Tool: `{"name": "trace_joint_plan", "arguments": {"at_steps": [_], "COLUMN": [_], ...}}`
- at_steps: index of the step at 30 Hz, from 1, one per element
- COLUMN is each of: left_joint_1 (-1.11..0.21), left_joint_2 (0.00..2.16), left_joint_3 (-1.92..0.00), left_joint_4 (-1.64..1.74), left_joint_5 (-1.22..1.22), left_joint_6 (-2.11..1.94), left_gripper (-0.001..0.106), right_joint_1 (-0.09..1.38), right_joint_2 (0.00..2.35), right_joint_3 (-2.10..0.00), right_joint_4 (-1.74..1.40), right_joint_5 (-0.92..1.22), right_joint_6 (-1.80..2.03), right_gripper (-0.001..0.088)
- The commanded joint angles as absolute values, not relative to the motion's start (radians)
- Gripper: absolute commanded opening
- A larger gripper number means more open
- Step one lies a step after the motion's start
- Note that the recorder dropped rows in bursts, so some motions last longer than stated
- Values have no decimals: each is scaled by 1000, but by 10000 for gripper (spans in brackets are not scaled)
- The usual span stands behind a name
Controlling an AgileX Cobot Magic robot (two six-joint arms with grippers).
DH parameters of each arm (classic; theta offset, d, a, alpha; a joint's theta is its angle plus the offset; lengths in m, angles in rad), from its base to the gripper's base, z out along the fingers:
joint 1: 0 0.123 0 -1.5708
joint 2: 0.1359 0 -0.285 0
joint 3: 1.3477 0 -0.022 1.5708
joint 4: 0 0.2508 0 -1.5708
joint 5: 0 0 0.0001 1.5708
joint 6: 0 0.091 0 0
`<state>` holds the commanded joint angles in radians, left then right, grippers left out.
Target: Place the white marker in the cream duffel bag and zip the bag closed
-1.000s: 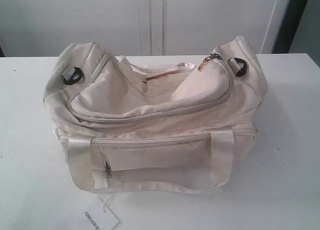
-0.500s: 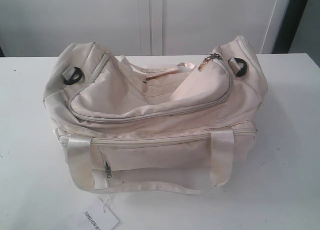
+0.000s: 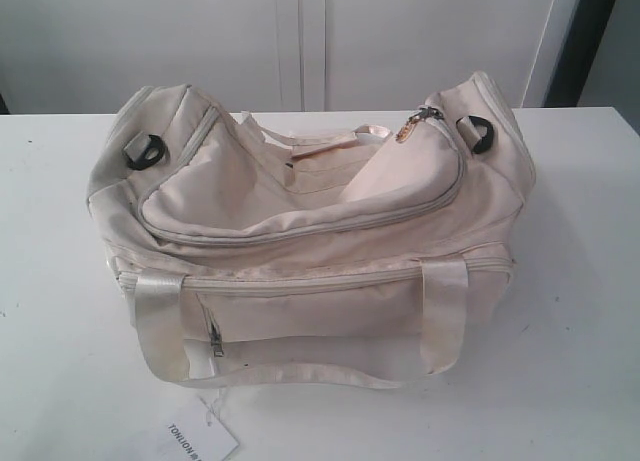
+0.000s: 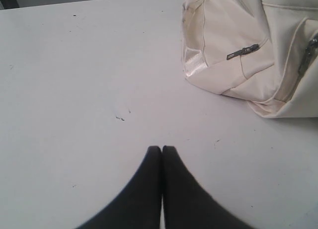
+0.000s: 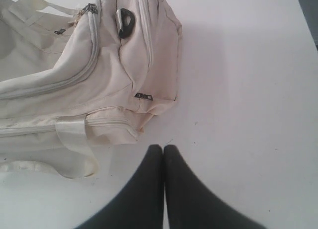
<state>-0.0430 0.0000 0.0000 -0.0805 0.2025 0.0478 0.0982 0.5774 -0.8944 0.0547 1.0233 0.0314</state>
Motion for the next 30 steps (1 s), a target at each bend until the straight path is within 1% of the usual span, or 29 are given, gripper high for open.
{"name": "trace_joint_plan", "arguments": {"at_steps": [16,19,23,27,30], "left_joint_1": [-43,-43,-43,-43,-43], "left_joint_2": [0,0,0,0,0], "left_joint_3": [0,0,0,0,0], "left_joint_4": [-81,-81,-81,-81,-81], "left_joint_5": [202,202,202,202,202], "left_joint_6": [48,48,48,48,48], "left_gripper": [0,0,0,0,0], "right_joint_1": [98,98,98,98,98], "right_joint_2": [409,356,243,81,0], "right_joint_3": [-894,-872,-702,-416,-260], "right_joint_4": [55,47,47,47,47], "right_joint_5": [1030,982,792,518,454], "right_joint_6": [31,8,0,0,0], "right_gripper": [0,0,0,0,0]}}
